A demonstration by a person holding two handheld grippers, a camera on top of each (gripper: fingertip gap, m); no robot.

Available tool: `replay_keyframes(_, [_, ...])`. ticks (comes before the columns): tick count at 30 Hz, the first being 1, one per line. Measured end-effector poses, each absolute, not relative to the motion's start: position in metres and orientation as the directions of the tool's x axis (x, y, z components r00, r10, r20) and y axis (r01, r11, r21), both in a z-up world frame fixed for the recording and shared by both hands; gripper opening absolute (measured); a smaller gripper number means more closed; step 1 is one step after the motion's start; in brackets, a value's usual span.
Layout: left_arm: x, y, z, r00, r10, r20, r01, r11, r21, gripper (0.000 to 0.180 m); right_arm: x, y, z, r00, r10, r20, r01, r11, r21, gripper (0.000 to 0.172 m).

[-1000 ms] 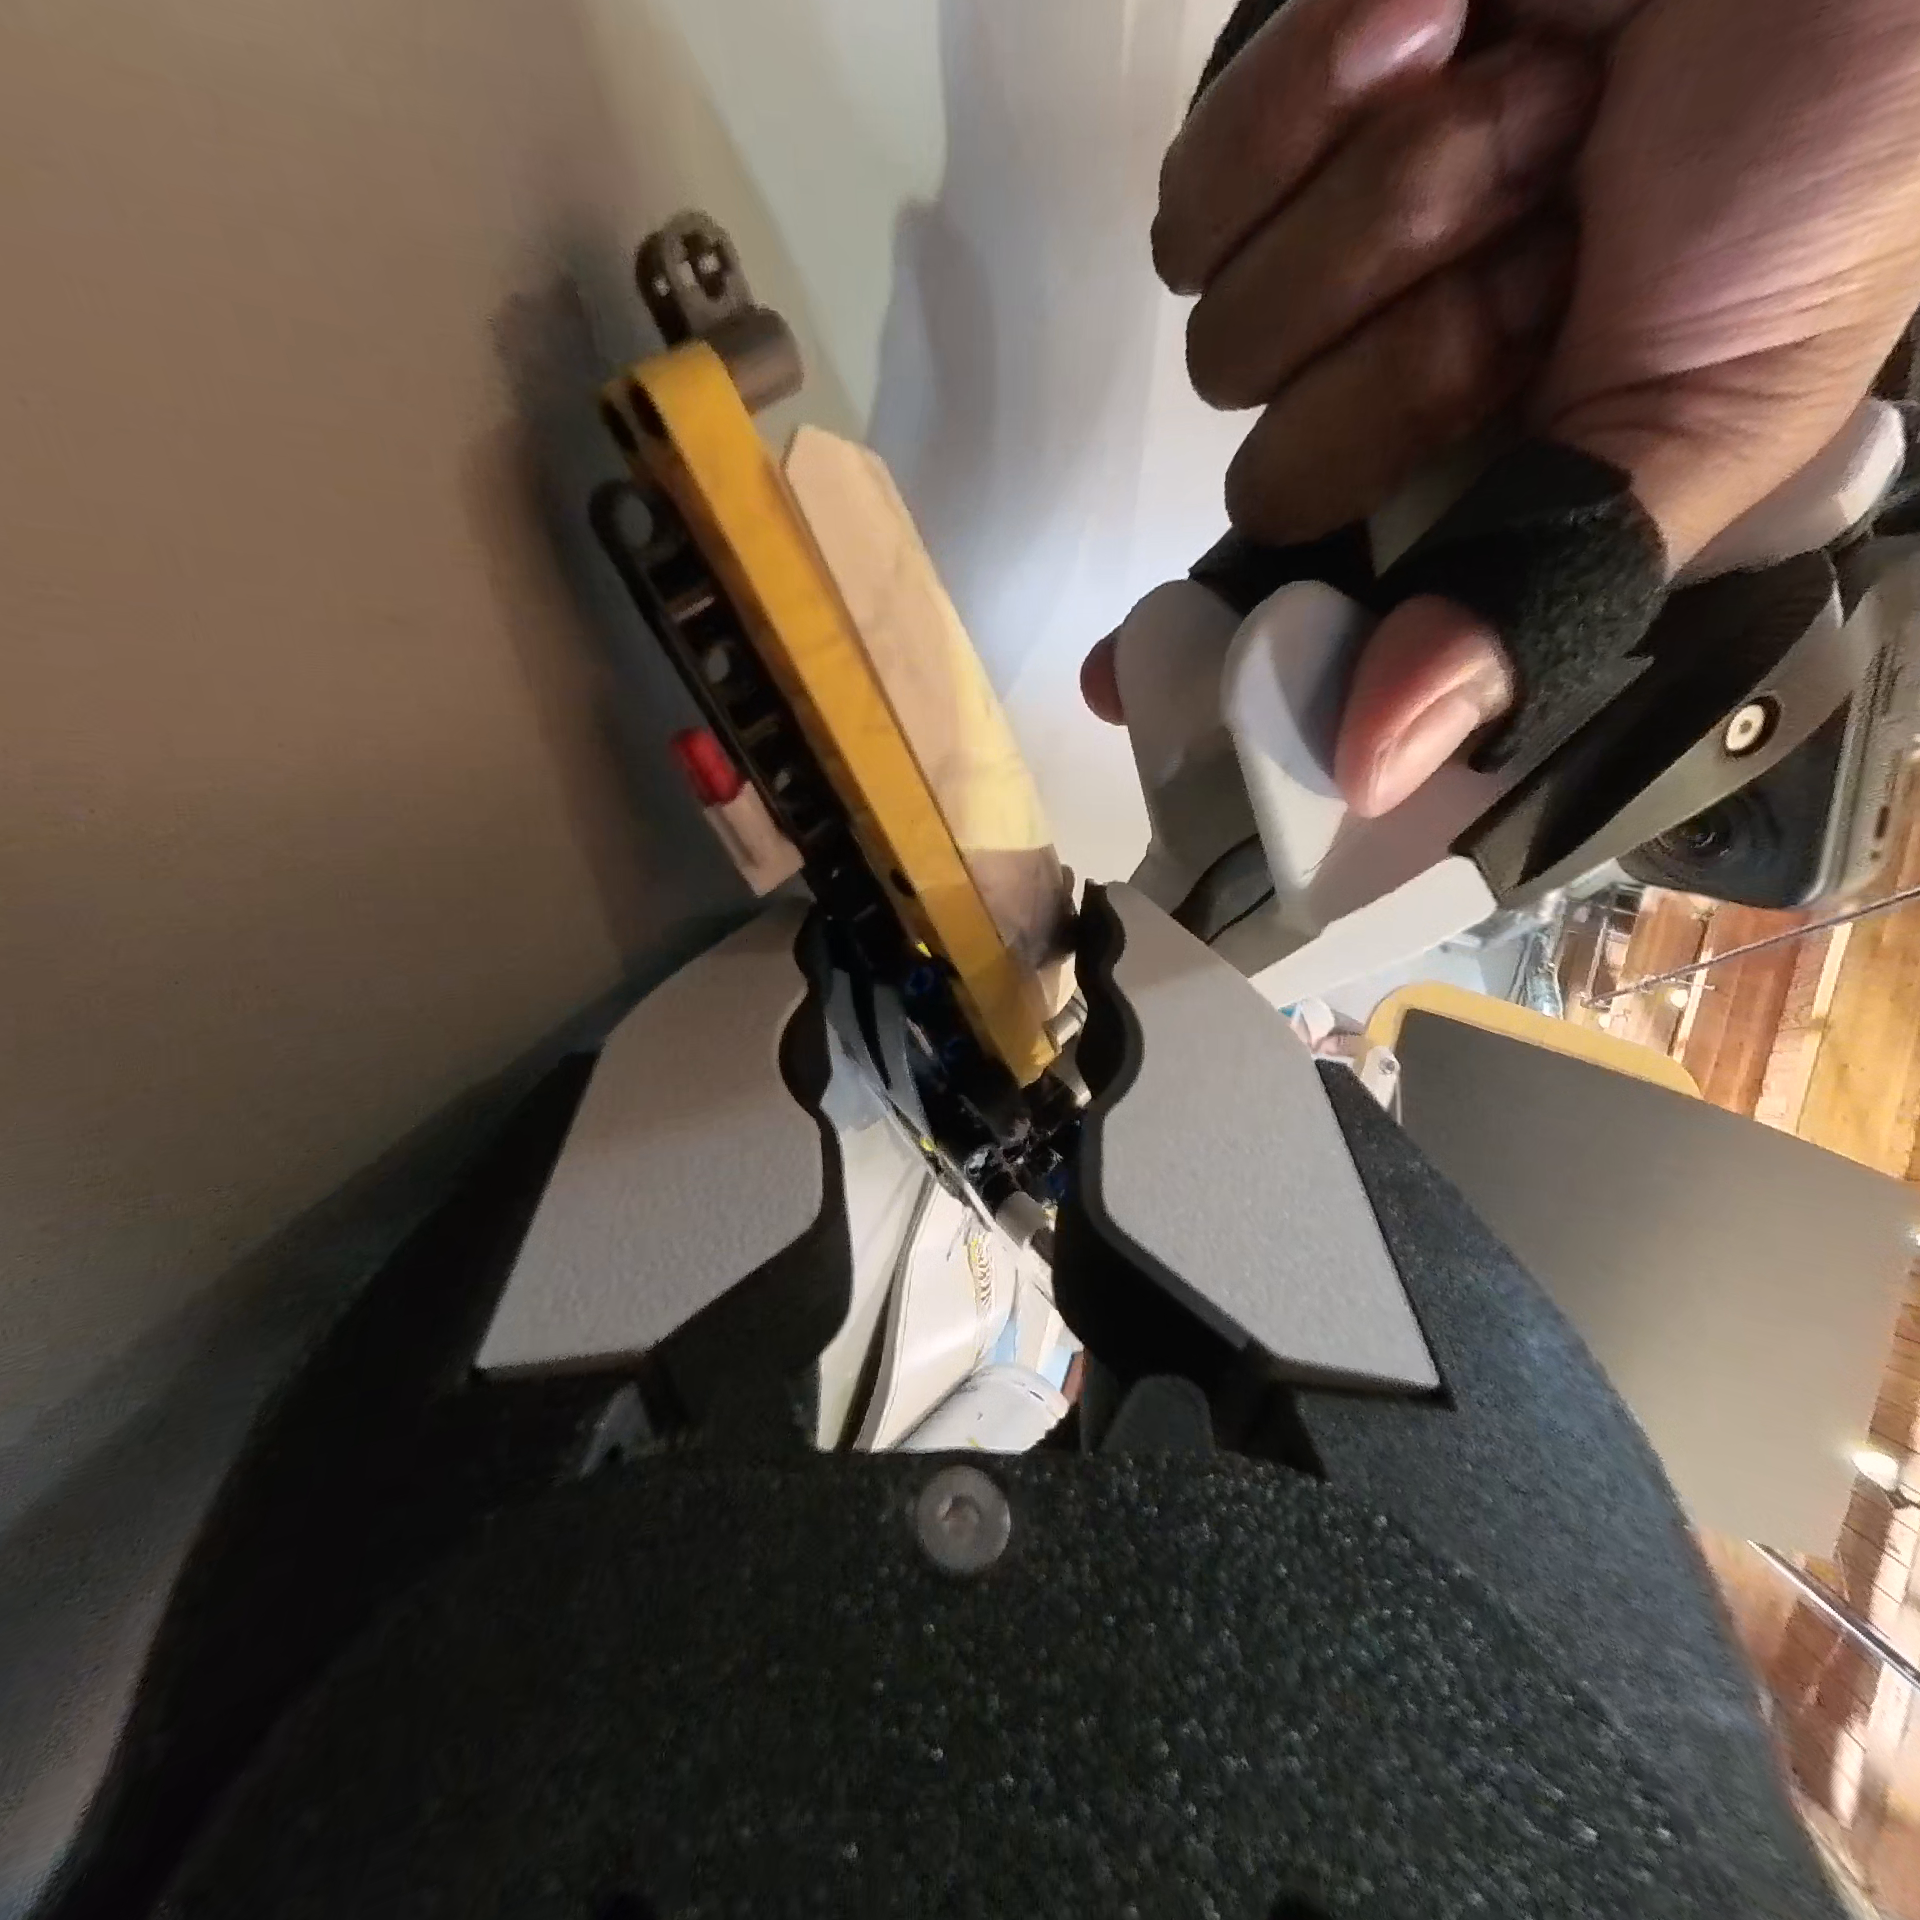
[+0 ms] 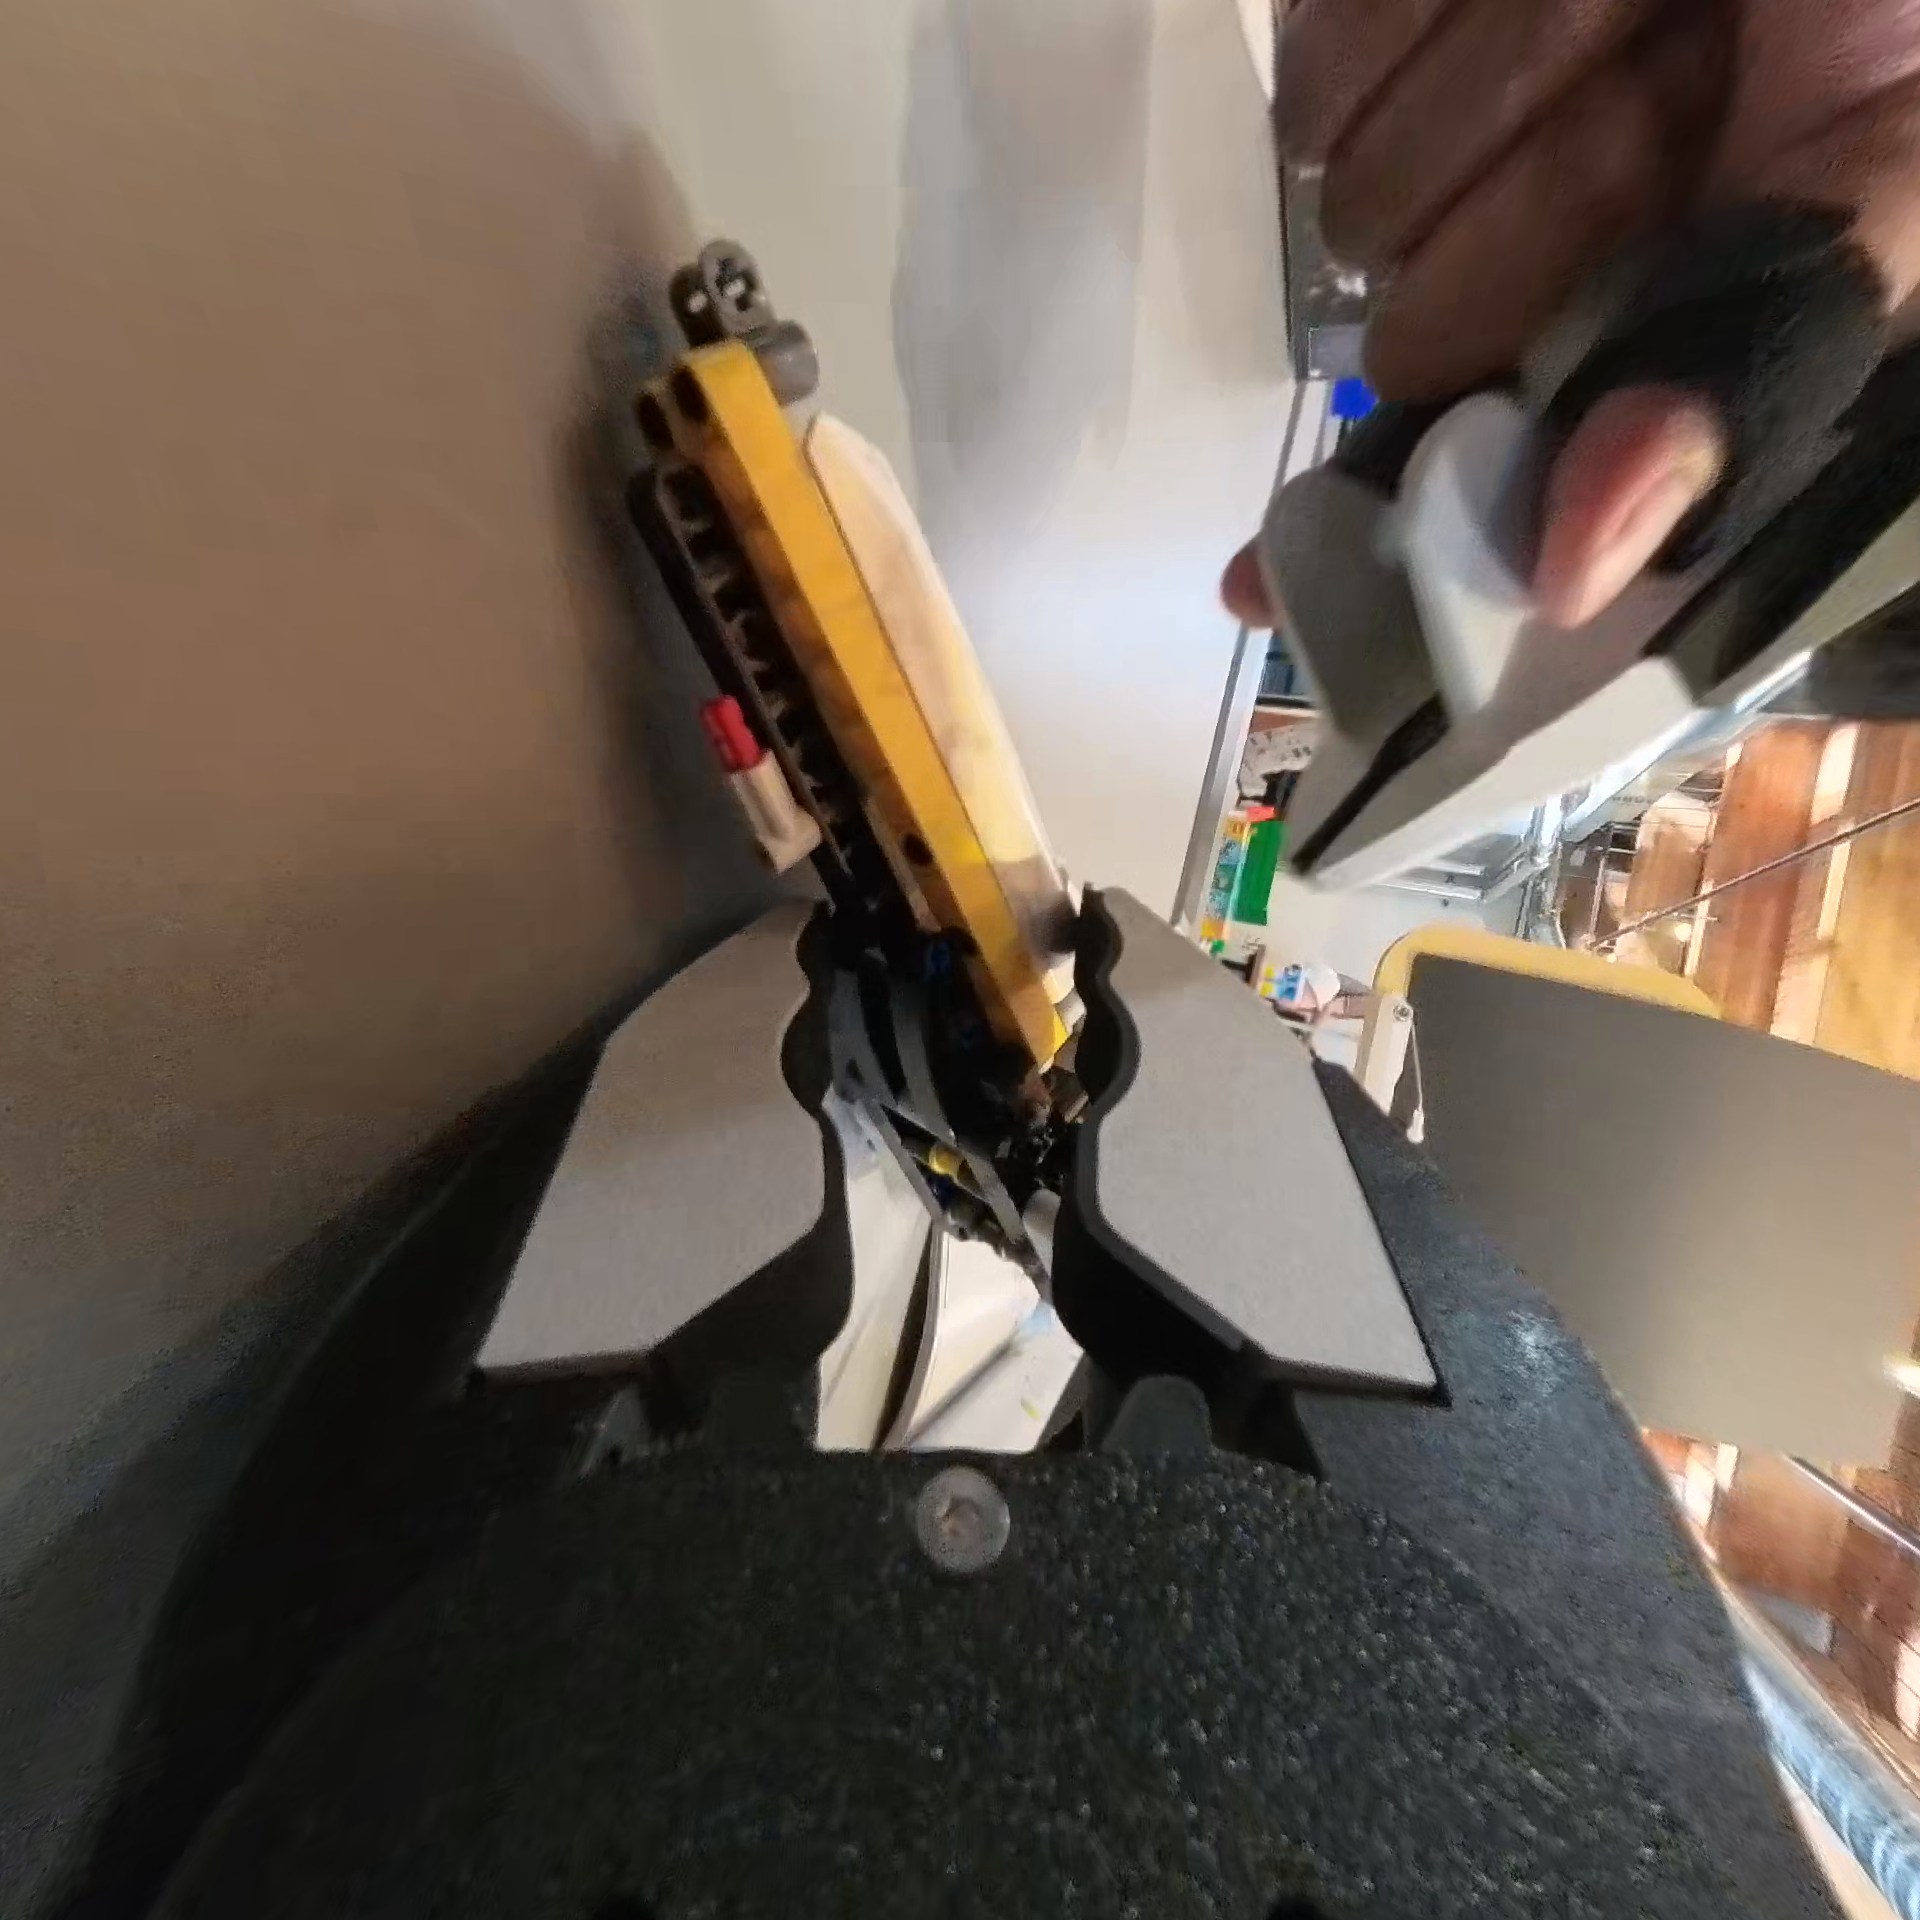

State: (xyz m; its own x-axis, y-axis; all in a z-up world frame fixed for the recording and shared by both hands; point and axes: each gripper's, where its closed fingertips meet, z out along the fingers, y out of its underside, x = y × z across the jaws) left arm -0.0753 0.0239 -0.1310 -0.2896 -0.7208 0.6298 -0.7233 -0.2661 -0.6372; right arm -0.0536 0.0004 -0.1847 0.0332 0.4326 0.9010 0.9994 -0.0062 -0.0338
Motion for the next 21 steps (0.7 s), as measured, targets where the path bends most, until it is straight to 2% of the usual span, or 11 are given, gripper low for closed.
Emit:
replay_keyframes(1, [-0.072, 0.014, -0.137, -0.289, -0.718, 0.633, -0.74, -0.252, -0.623, 0.004, -0.053, 0.0, -0.185, 0.035, 0.43, 0.902, 0.999, -0.008, -0.034, 0.045])
replay_keyframes(3, [-0.066, 0.0, -0.149, -0.253, -0.696, 0.672, -0.774, -0.272, -0.572, 0.017, -0.05, 0.0, -0.185, 0.044, 0.419, 0.907, 0.999, -0.019, -0.039, 0.045])
replay_keyframes(5, [-0.06, -0.003, -0.15, -0.225, -0.657, 0.72, -0.766, -0.337, -0.547, 0.022, -0.049, -0.002, -0.185, 0.049, 0.412, 0.91, 0.999, -0.021, -0.044, 0.045])
replay_keyframes(9, [-0.052, 0.003, -0.153, -0.188, -0.639, 0.746, -0.741, -0.406, -0.535, 0.022, -0.048, -0.004, -0.185, 0.049, 0.407, 0.912, 0.999, -0.015, -0.047, 0.045])
replay_keyframes(21, [-0.047, -0.01, -0.156, -0.22, -0.546, 0.808, -0.769, -0.413, -0.488, 0.012, -0.045, -0.007, -0.187, 0.045, 0.407, 0.913, 0.999, -0.009, -0.045, 0.045])
